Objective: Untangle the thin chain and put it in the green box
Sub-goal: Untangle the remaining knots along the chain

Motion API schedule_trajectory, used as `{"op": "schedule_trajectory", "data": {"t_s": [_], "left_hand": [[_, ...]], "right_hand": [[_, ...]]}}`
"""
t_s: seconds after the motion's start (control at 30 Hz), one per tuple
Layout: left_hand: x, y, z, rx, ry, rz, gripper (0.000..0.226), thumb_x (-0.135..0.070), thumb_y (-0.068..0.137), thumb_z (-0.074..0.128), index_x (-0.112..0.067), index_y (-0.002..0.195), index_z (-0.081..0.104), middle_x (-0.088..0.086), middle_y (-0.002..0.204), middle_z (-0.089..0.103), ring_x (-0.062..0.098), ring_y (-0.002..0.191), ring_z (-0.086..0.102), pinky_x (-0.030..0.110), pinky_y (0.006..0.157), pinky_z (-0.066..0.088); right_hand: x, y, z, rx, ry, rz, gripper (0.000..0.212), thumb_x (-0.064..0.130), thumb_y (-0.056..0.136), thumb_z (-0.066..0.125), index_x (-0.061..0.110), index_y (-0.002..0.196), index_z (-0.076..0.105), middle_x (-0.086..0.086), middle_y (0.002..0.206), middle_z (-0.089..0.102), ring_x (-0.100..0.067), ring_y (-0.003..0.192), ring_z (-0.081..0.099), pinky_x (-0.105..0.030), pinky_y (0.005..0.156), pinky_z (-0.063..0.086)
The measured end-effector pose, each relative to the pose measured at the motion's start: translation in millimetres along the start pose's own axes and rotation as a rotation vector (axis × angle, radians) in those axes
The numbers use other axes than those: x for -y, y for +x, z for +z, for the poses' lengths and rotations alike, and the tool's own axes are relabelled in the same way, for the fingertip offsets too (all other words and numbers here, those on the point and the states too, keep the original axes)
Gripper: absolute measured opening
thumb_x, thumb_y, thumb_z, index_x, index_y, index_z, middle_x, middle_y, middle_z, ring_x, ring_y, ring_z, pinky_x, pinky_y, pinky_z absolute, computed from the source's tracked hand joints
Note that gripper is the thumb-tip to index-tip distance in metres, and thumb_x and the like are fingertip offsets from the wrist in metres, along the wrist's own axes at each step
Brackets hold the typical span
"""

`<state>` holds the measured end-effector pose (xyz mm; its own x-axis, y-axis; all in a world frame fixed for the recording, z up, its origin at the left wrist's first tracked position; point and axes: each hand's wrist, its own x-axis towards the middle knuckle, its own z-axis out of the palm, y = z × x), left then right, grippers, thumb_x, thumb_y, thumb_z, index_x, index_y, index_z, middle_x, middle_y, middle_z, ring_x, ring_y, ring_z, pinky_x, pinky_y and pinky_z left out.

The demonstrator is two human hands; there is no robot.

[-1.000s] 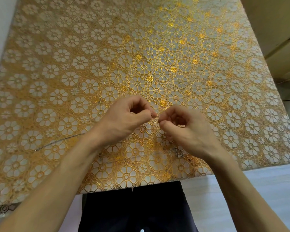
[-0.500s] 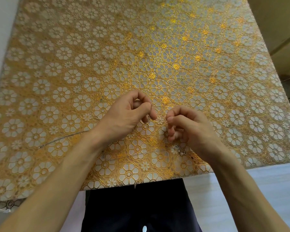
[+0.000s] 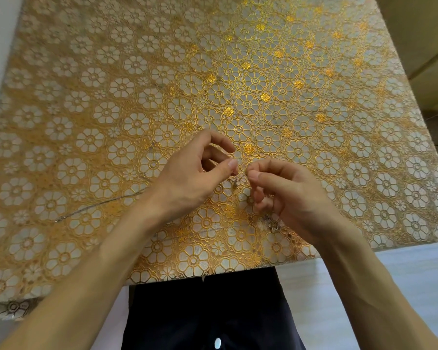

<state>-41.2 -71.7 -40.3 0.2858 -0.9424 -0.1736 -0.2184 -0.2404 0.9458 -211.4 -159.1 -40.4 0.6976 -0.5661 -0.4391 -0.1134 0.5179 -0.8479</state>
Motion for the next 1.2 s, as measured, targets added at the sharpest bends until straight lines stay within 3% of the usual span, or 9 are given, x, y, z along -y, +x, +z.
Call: {"op": "schedule_trajectory", "data": {"t_s": [0.17, 0.4, 0.53, 0.63, 0.73, 0.9, 1.0, 1.1, 1.2], "left_hand": [[-1.7, 0.1, 0.5, -0.09, 0.144, 0.058, 0.019, -0.028, 0.095, 0.068, -0.029, 0.108, 0.054, -0.008, 0.089, 0.073, 0.007, 0.068, 0.06, 0.015, 0.061, 0.043], [-4.2, 1.9, -5.0, -0.244, 0.686, 0.433, 0.02, -0.019, 0.099, 0.059, -0.015, 0.119, 0.056, -0.009, 0.094, 0.064, 0.002, 0.069, 0.045, 0.027, 0.056, 0.047], [-2.1, 4.7, -7.9, -0.196, 0.896, 0.604, 0.026, -0.017, 0.1, 0.055, -0.009, 0.125, 0.061, 0.004, 0.099, 0.068, 0.018, 0.084, 0.062, 0.032, 0.065, 0.053], [0.0, 3.2, -10.2, -0.21, 0.786, 0.52, 0.025, -0.02, 0.099, 0.06, -0.015, 0.123, 0.065, -0.004, 0.101, 0.069, 0.002, 0.084, 0.05, 0.02, 0.076, 0.047], [-4.4, -1.8, -12.9, -0.247, 0.509, 0.323, 0.021, -0.023, 0.097, 0.064, -0.025, 0.117, 0.07, -0.017, 0.091, 0.067, 0.003, 0.074, 0.052, 0.01, 0.071, 0.041], [-16.9, -8.6, -13.4, -0.173, -0.04, 0.029, 0.018, -0.022, 0.094, 0.069, -0.028, 0.11, 0.067, -0.007, 0.088, 0.076, 0.006, 0.078, 0.066, 0.025, 0.072, 0.046], [-22.8, -15.9, -5.5, -0.126, -0.075, 0.017, 0.016, -0.024, 0.092, 0.072, -0.026, 0.105, 0.063, -0.005, 0.087, 0.077, 0.006, 0.074, 0.065, 0.023, 0.069, 0.044], [-24.0, -23.3, 8.7, -0.033, -0.064, -0.034, 0.018, -0.025, 0.092, 0.072, -0.03, 0.105, 0.061, -0.009, 0.086, 0.077, 0.005, 0.07, 0.063, 0.015, 0.064, 0.043], [-19.6, -26.8, 19.6, 0.037, -0.047, -0.061, 0.02, -0.024, 0.091, 0.072, -0.03, 0.105, 0.059, -0.012, 0.086, 0.077, 0.003, 0.07, 0.064, 0.013, 0.064, 0.043]], "right_hand": [[1.4, -0.5, -2.3, -0.018, 0.035, -0.013, 0.007, 0.012, 0.08, 0.072, 0.011, 0.085, 0.067, 0.001, 0.071, 0.057, -0.011, 0.059, 0.053, -0.021, 0.05, 0.05], [5.7, 0.1, -6.5, -0.034, -0.061, -0.039, 0.005, 0.011, 0.078, 0.061, 0.013, 0.076, 0.065, 0.0, 0.067, 0.055, -0.013, 0.059, 0.052, -0.021, 0.049, 0.049], [13.0, 0.0, -3.9, 0.0, -0.054, -0.063, 0.009, 0.008, 0.076, 0.055, 0.014, 0.074, 0.061, -0.003, 0.07, 0.052, -0.014, 0.06, 0.051, -0.023, 0.051, 0.048], [14.4, 1.0, -2.5, -0.005, -0.026, -0.067, 0.005, 0.01, 0.077, 0.057, 0.013, 0.076, 0.061, -0.003, 0.076, 0.053, -0.013, 0.061, 0.052, -0.022, 0.051, 0.049], [11.3, 2.2, -4.0, -0.035, -0.033, -0.063, 0.002, 0.013, 0.077, 0.061, 0.012, 0.078, 0.061, -0.004, 0.085, 0.062, -0.011, 0.06, 0.054, -0.021, 0.052, 0.048], [9.4, 0.0, -3.5, -0.07, -0.12, -0.061, 0.011, 0.005, 0.091, 0.064, 0.013, 0.085, 0.061, -0.001, 0.082, 0.063, -0.01, 0.06, 0.05, -0.02, 0.054, 0.044], [10.9, -2.1, -5.9, -0.131, -0.216, -0.083, 0.014, 0.008, 0.095, 0.062, 0.019, 0.086, 0.064, 0.002, 0.073, 0.055, -0.01, 0.054, 0.044, -0.022, 0.05, 0.04], [14.5, -4.6, -7.4, -0.142, -0.155, -0.048, 0.011, 0.009, 0.096, 0.059, 0.018, 0.089, 0.06, -0.005, 0.077, 0.067, -0.012, 0.05, 0.047, -0.022, 0.045, 0.043], [16.4, -6.9, -10.3, -0.136, -0.017, -0.026, 0.015, 0.006, 0.098, 0.051, 0.015, 0.087, 0.056, -0.01, 0.09, 0.073, -0.017, 0.065, 0.061, -0.026, 0.058, 0.053]]}}
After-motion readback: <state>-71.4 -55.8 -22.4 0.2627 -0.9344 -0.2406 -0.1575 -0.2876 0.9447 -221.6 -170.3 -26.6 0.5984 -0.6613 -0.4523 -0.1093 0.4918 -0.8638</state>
